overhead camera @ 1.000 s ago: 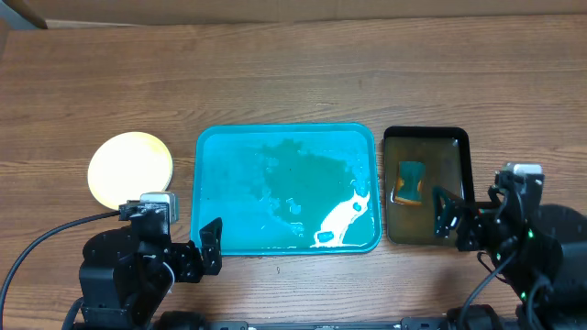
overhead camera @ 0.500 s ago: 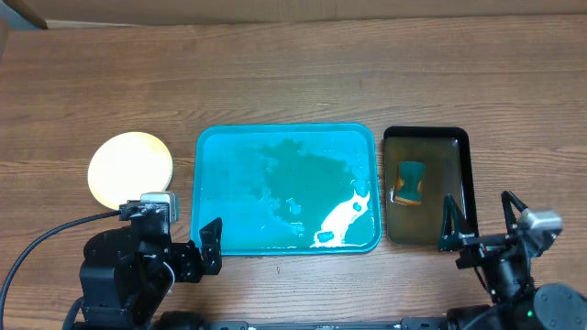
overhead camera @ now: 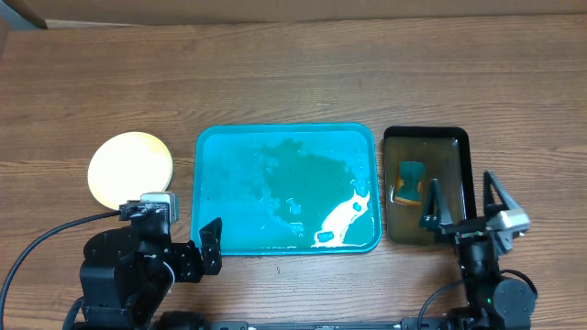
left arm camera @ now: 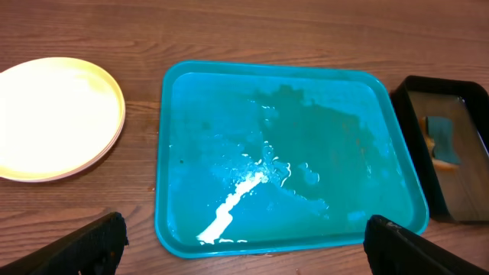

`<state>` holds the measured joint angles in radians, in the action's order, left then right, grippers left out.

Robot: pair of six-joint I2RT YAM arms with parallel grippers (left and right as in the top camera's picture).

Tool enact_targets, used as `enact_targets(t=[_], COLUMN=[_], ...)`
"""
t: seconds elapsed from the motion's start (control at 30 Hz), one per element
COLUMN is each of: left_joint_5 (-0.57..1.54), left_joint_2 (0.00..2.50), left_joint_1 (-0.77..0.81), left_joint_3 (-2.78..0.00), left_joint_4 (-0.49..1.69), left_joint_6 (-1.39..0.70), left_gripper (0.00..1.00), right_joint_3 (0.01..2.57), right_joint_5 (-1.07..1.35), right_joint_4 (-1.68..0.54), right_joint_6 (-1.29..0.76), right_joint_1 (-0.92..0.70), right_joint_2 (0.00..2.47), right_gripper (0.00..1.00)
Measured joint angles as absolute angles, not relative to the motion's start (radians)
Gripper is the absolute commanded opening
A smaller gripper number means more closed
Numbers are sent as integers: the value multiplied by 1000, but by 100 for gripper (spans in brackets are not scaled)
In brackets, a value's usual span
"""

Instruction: Clean dirty plates on tray and stack at the side

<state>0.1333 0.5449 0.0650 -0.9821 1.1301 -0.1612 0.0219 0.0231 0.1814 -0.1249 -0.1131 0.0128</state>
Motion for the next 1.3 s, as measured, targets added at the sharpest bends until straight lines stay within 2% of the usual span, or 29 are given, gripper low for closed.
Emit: enact_targets(t=[0.17, 0.43, 1.3], left_joint_5=[134, 134, 134], left_joint_2=[545, 545, 545], left_joint_1=[65, 65, 65], left_joint_3=[-982, -982, -982], left_joint_4=[1130, 1130, 1130], left_joint_6=[-161, -161, -161], left_gripper=[100, 100, 100], right_joint_3=[18, 18, 18], right_joint_5=[78, 124, 127], right_joint_4=[162, -75, -75], right_joint_6=[-65, -17, -3], right_joint_1=[-79, -54, -54], right_joint_2=[12, 11, 11], right_gripper=[100, 100, 100])
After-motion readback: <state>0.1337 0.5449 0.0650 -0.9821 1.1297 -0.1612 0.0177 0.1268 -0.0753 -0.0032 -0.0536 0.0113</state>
